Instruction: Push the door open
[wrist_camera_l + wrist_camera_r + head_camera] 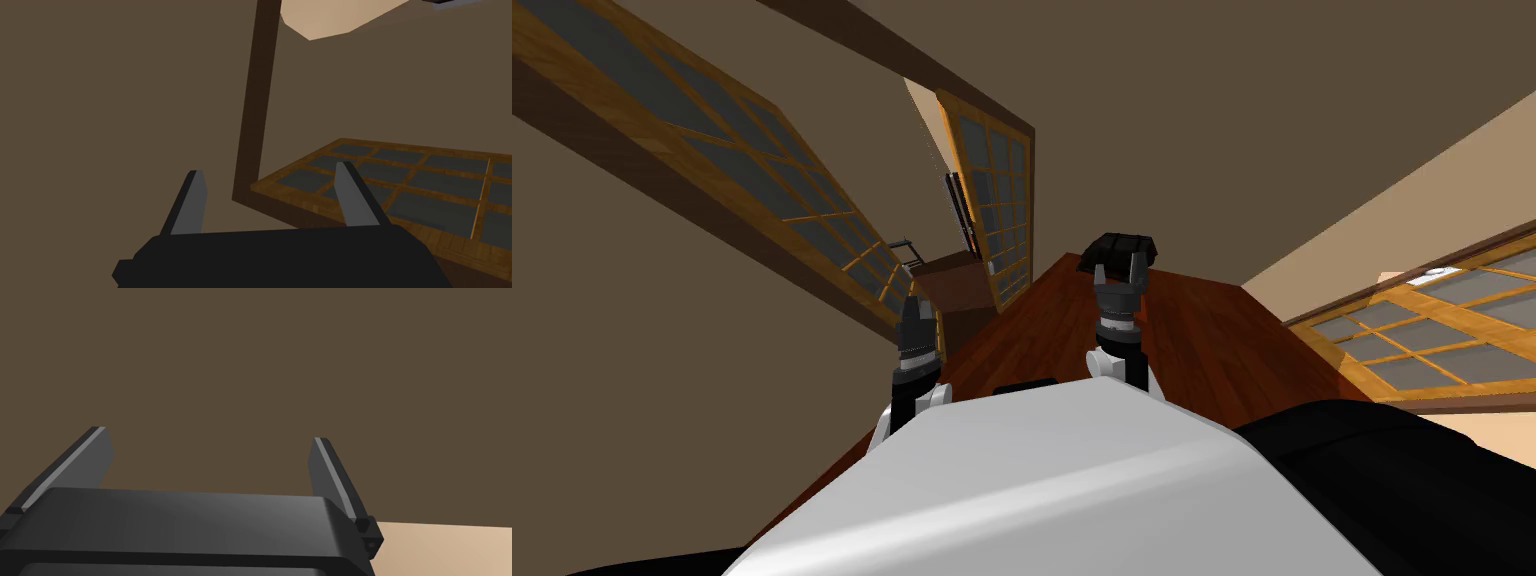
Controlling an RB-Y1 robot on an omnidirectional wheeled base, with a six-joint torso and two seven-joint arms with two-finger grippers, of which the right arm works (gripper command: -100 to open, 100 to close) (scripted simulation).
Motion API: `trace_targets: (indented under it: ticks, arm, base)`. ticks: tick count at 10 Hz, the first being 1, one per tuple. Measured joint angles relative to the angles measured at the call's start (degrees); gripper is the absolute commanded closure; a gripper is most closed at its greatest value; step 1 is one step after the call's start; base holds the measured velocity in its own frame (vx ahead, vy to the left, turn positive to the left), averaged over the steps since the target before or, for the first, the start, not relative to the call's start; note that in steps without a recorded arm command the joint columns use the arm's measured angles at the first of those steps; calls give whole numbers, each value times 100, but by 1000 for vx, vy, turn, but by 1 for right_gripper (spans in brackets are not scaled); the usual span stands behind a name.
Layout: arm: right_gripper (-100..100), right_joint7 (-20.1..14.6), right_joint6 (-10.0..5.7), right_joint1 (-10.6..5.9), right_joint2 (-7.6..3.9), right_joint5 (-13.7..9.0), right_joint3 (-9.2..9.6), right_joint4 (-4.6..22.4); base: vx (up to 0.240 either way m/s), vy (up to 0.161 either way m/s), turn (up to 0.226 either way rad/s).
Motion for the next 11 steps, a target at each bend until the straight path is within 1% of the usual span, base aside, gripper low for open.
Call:
trace_targets:
  ticks: [1, 2, 3, 5, 6, 8, 9, 10, 11]
  arm:
    - [-100, -59, -15, -36, -51, -44, -12, 94]
    - [-100, -138, -35, -11, -97, -84, 13, 149]
    - [-100, -201, -79, -31, -126, -110, 46, 267]
    - [-100, -345, -123, -129, -203, -193, 53, 513]
    - [-100, -432, -169, -177, -237, -238, 71, 675]
    - [-100, -650, -220, -251, -336, -366, 72, 945]
    - [-100, -764, -218, -338, -372, -430, 78, 1102]
    - [-100, -853, -250, -334, -396, -472, 109, 1209]
    - [-100, -943, -307, -369, -420, -519, 138, 1375]
  base:
    - [98, -17, 171]
    - [70, -23, 131]
    - [66, -12, 118]
    - [116, -16, 174]
    - [141, -25, 169]
    - [155, -54, 192]
    - [132, -52, 169]
    - [151, -35, 197]
    - [138, -51, 171]
